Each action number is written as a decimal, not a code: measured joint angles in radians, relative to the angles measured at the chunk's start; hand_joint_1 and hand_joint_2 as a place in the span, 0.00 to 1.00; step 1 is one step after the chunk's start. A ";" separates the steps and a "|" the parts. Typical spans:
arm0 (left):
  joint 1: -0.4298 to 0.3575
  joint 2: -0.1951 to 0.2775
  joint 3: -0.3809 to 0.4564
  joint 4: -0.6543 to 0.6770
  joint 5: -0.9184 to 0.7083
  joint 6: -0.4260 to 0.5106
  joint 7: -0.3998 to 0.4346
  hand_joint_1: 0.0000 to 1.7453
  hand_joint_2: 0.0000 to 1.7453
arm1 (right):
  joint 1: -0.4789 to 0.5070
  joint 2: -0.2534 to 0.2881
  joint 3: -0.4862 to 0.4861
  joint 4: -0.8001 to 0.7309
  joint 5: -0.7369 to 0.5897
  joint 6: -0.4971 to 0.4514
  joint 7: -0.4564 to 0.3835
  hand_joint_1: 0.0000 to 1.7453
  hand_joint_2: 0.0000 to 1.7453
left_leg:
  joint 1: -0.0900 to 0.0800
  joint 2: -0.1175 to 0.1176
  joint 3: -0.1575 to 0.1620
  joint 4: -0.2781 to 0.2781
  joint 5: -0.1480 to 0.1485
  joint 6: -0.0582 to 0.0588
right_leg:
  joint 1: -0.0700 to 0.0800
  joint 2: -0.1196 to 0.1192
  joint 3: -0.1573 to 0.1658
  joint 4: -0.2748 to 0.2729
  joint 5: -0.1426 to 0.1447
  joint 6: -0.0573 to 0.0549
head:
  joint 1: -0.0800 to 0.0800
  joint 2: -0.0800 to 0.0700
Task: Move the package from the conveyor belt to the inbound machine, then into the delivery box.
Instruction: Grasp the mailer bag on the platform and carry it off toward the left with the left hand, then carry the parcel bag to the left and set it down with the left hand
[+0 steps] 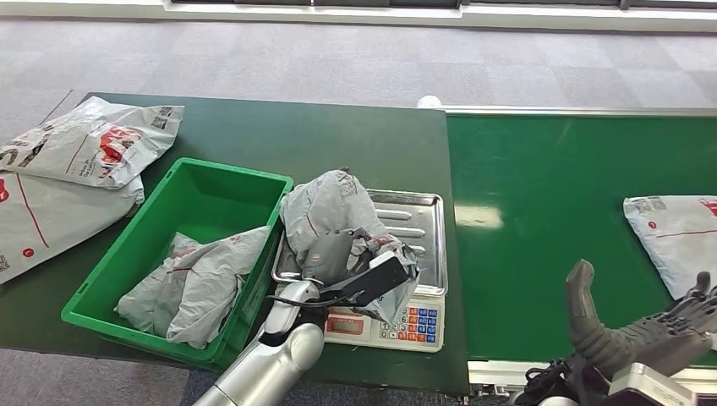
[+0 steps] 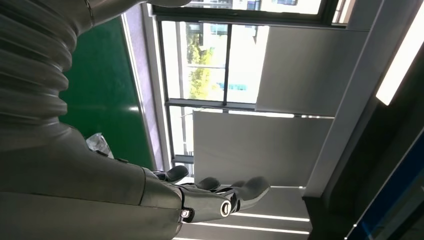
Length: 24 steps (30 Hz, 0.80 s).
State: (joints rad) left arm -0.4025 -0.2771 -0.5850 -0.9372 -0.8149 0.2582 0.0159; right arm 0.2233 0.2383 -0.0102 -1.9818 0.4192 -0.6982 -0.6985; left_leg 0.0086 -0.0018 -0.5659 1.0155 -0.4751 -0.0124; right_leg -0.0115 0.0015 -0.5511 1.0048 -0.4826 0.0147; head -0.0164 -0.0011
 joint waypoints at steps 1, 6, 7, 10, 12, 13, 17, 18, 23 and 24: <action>0.017 0.007 0.018 -0.064 -0.008 0.001 0.006 1.00 1.00 | 0.005 0.000 0.000 0.000 -0.006 0.000 0.000 0.00 1.00 | 0.000 0.000 -0.001 0.000 0.000 0.000 | 0.000 0.000 -0.001 0.000 0.000 0.000 | 0.000 0.000; 0.057 0.036 0.093 -0.307 -0.024 -0.021 0.032 1.00 1.00 | 0.017 -0.002 -0.002 0.000 -0.016 0.000 0.000 0.00 1.00 | 0.000 0.000 -0.001 0.000 0.000 0.000 | 0.000 0.000 -0.001 0.000 0.000 0.000 | 0.000 0.000; 0.063 0.040 0.101 -0.335 -0.025 -0.024 0.033 1.00 1.00 | 0.018 -0.003 -0.002 0.000 -0.017 0.000 0.000 0.00 1.00 | 0.001 0.000 -0.001 0.000 0.000 0.000 | 0.000 0.000 -0.001 0.000 0.000 0.000 | 0.000 0.000; 0.075 0.048 0.117 -0.395 -0.025 -0.029 0.035 1.00 1.00 | 0.019 -0.004 -0.002 0.000 -0.018 0.000 0.000 0.00 1.00 | 0.001 0.000 -0.001 0.000 0.000 0.000 | 0.000 0.000 -0.001 0.000 0.000 0.000 | 0.000 0.000; 0.080 0.051 0.123 -0.418 -0.025 -0.029 0.035 1.00 1.00 | 0.020 -0.005 -0.002 0.000 -0.018 0.000 0.000 0.00 1.00 | 0.001 0.000 -0.001 0.000 0.000 0.000 | -0.001 0.000 -0.001 0.000 0.000 0.000 | 0.000 0.000; 0.082 0.053 0.125 -0.428 -0.025 -0.029 0.035 1.00 1.00 | 0.021 -0.005 -0.002 0.000 -0.018 0.000 0.000 0.00 1.00 | 0.001 0.000 -0.001 0.000 0.000 0.000 | -0.001 0.000 -0.001 0.000 0.000 0.000 | 0.000 0.000; 0.088 0.057 0.131 -0.451 -0.025 -0.029 0.035 1.00 1.00 | 0.021 -0.005 -0.002 0.000 -0.018 0.000 0.000 0.00 1.00 | 0.001 0.000 -0.001 0.000 0.000 0.000 | -0.001 0.000 -0.001 0.000 0.000 0.000 | 0.000 0.000; 0.089 0.058 0.133 -0.454 -0.025 -0.029 0.035 1.00 1.00 | 0.021 -0.005 -0.002 0.000 -0.018 0.000 0.000 0.00 1.00 | 0.001 0.000 -0.001 0.000 0.000 0.000 | -0.001 0.000 -0.001 0.000 0.000 0.000 | 0.000 0.000; 0.090 0.062 0.147 -0.480 -0.035 -0.025 0.033 1.00 1.00 | 0.020 -0.005 -0.002 0.000 -0.017 0.000 0.000 0.00 1.00 | 0.001 0.000 -0.002 0.000 0.000 0.000 | -0.001 0.000 -0.001 0.000 0.000 0.000 | 0.000 0.000; 0.089 0.065 0.156 -0.493 -0.039 -0.026 0.036 1.00 1.00 | 0.020 -0.005 -0.002 0.000 -0.018 0.000 0.000 0.00 1.00 | 0.001 0.000 -0.002 0.000 0.000 0.000 | 0.000 0.000 -0.001 0.000 0.000 0.000 | 0.000 0.000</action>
State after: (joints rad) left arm -0.3132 -0.2124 -0.4285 -1.4299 -0.8543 0.2324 0.0516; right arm 0.2433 0.2331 -0.0122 -1.9818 0.4014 -0.6985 -0.6985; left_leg 0.0092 -0.0021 -0.5676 1.0155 -0.4750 -0.0125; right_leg -0.0120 0.0015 -0.5523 1.0050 -0.4828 0.0144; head -0.0164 -0.0011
